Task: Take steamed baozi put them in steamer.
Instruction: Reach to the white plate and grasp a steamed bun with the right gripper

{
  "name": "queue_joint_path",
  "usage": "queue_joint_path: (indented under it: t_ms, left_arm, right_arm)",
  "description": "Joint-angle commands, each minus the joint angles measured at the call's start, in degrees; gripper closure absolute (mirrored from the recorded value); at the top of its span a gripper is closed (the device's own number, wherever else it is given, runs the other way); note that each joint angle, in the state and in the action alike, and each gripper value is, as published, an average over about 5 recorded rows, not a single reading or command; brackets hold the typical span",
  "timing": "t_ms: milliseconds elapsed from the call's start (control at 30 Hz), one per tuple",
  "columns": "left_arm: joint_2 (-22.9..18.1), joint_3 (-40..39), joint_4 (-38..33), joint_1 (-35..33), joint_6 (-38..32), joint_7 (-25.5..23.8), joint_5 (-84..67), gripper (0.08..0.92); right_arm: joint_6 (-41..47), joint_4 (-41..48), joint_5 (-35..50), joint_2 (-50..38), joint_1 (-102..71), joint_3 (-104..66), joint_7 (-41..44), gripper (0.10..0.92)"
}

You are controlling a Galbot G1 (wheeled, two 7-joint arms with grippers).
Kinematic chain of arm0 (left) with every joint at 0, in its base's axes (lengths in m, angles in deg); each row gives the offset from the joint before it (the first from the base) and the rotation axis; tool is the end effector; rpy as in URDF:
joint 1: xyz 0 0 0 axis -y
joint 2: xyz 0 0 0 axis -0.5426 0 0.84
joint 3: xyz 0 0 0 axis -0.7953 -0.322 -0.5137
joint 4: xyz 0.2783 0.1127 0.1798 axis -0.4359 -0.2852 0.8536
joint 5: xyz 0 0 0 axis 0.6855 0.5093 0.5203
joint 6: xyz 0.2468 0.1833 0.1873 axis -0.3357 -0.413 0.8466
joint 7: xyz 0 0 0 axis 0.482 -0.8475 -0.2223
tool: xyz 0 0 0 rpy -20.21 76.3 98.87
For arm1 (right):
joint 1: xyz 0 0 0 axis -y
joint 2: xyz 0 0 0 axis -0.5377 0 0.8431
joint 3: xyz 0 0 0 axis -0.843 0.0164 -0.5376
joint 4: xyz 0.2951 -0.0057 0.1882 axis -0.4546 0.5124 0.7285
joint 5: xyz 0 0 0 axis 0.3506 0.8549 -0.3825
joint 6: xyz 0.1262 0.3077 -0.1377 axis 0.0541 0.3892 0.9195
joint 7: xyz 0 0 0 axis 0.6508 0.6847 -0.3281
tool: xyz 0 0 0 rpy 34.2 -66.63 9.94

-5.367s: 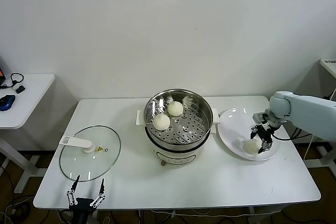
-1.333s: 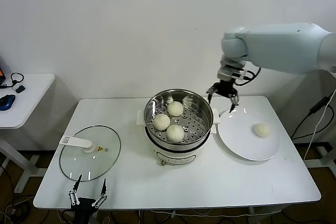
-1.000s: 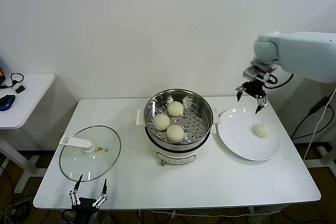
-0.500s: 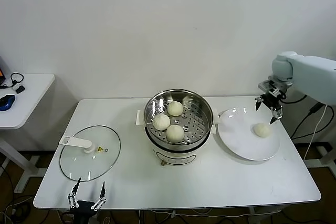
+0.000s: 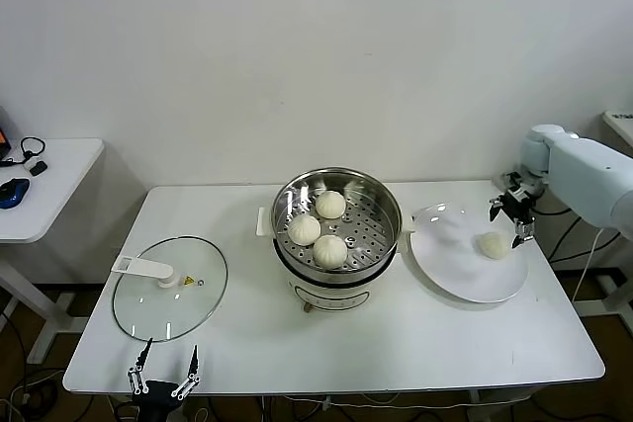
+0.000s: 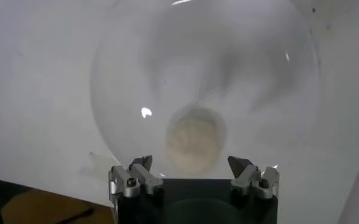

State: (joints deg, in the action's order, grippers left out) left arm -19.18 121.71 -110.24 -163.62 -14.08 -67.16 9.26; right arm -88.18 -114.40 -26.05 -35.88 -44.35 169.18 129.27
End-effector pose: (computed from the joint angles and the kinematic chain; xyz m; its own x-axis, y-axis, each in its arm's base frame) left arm 0.0648 0.0853 -0.4544 -0.9877 -0.0353 0.1524 0.0304 0.9125 0.4079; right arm 0.6048 -0.2687 -0.1871 -0.0106 0.0932 0.9956 -0.9787 -0.2051 0.0088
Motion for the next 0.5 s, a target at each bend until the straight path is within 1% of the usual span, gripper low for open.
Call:
queue_joint_path:
  t_ms: [33, 267, 500]
  left_arm:
    - [0.2, 0.0, 0.4, 0.1, 0.1, 0.0, 0.1, 0.177]
    - [0.2, 0.0, 0.7, 0.1, -0.1, 0.1, 0.6, 0.177]
    - [0.2, -0.1, 0.6, 0.0, -0.3, 0.2, 0.8, 0.177]
  right_arm:
    - [-1.9, 9.9, -5.6, 2.4, -6.8, -10.8, 0.1, 0.203]
    - [-4.7, 16.3, -8.7, 5.6, -8.1, -15.9, -0.1, 0.203]
    - [-5.7, 17.2, -9.0, 6.3, -8.5, -16.6, -0.1, 0.203]
